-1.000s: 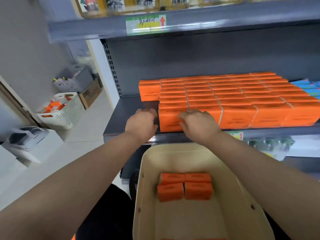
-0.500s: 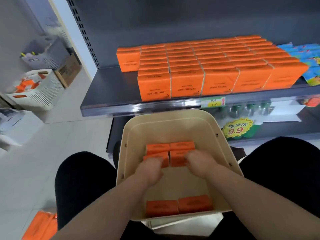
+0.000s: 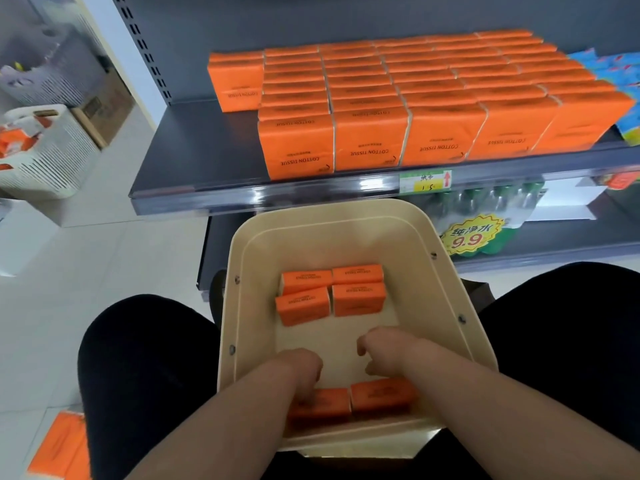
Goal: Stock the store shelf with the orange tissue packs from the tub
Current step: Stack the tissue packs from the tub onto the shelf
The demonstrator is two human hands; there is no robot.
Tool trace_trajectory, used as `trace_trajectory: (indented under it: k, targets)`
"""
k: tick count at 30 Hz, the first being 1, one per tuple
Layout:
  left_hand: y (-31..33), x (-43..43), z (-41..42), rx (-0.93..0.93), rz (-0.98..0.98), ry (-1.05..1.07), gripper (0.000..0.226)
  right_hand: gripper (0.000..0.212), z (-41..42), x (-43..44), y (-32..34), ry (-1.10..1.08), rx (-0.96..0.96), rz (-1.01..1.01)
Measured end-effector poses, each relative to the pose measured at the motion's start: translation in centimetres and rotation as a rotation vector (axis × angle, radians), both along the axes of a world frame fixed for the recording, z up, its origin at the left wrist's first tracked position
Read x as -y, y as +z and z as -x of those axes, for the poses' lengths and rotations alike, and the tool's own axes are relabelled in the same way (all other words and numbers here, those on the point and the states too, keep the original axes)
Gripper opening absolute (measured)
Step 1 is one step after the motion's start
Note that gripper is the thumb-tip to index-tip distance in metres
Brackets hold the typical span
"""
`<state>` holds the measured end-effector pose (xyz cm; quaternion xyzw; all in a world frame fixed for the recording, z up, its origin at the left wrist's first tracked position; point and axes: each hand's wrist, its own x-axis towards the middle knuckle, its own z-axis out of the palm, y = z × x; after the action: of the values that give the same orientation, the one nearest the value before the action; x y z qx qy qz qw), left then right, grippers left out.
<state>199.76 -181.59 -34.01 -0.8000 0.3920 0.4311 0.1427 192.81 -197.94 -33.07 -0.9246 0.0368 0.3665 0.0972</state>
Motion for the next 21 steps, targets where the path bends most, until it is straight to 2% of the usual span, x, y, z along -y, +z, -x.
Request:
trace_trajectory:
  k: [4, 6, 9, 13, 17, 19, 21]
  targets:
    - [0.1, -0.1, -0.3, 0.074, 0.043, 0.063, 0.033, 0.045, 0.0, 0.2, -0.2, -0.004, -0.031, -0.006]
    - [0.1, 0.1, -0.4, 0.076, 0.067, 0.083, 0.035, 0.047, -0.2, 0.3, -0.3, -0.01, -0.042, -0.008]
    - [-0.2, 0.1, -0.2, 0.065, 0.05, 0.035, 0.05, 0.056, -0.2, 0.3, -0.6, 0.012, -0.085, -0.002]
    - [-0.6, 0.4, 0.1, 0.135, -0.021, -0.077, 0.04, 0.07, 0.0, 0.2, -1.1, 0.097, -0.144, 0.028]
    - [0.0, 0.5, -0.2, 0.22, 0.012, 0.003, 0.04, 0.08, 0.0, -0.1, -1.4, 0.234, -0.2, 0.085]
    - [0.3, 0.6, -0.5, 0.286, 0.066, 0.078, 0.037, 0.077, 0.1, -0.1, -1.7, 0.24, -0.194, 0.086]
    - [0.4, 0.7, -0.8, 0.341, 0.114, 0.139, 0.034, 0.066, 0.0, 0.0, -1.9, 0.21, -0.147, 0.063]
